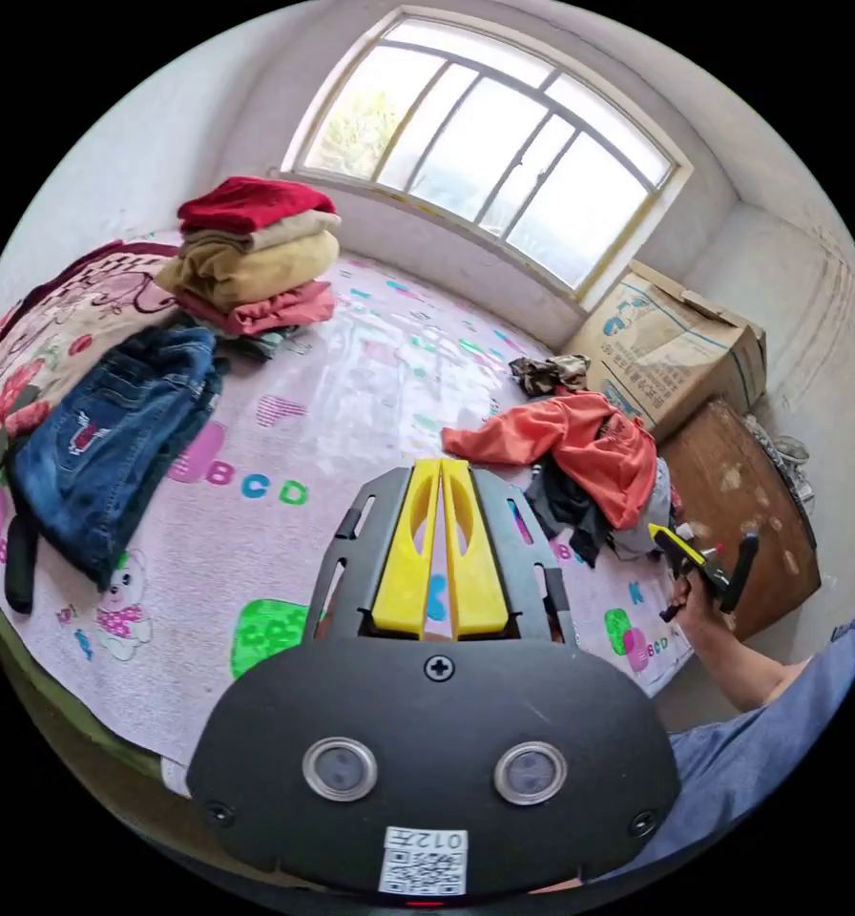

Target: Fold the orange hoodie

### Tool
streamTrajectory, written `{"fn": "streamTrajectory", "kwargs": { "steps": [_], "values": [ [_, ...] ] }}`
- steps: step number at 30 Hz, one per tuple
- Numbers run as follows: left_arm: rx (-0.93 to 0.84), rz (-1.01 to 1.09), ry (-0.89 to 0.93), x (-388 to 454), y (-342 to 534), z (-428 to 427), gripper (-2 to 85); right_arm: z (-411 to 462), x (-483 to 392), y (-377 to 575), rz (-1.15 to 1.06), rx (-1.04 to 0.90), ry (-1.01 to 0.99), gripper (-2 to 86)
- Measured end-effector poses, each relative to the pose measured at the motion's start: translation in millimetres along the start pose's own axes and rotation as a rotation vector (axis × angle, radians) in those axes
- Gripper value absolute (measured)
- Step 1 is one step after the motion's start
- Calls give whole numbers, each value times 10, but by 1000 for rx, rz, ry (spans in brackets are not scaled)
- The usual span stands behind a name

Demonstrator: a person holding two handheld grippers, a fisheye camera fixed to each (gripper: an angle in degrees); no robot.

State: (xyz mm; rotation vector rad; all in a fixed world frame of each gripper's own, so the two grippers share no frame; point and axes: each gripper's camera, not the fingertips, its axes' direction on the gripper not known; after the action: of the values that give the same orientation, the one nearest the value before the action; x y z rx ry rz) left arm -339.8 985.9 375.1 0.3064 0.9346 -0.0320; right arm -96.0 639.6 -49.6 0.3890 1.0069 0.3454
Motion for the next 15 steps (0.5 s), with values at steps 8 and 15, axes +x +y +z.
{"fn": "streamTrajectory", "kwargs": {
  "steps": [8,15],
  "values": [
    [-286,48,158,1182,226,1533,3,1052,1942,268,253,-139,49,159],
    [-471,59,204,1677,235,2656,4,1708,2504,768,217,-125,-103,76]
  ]
}}
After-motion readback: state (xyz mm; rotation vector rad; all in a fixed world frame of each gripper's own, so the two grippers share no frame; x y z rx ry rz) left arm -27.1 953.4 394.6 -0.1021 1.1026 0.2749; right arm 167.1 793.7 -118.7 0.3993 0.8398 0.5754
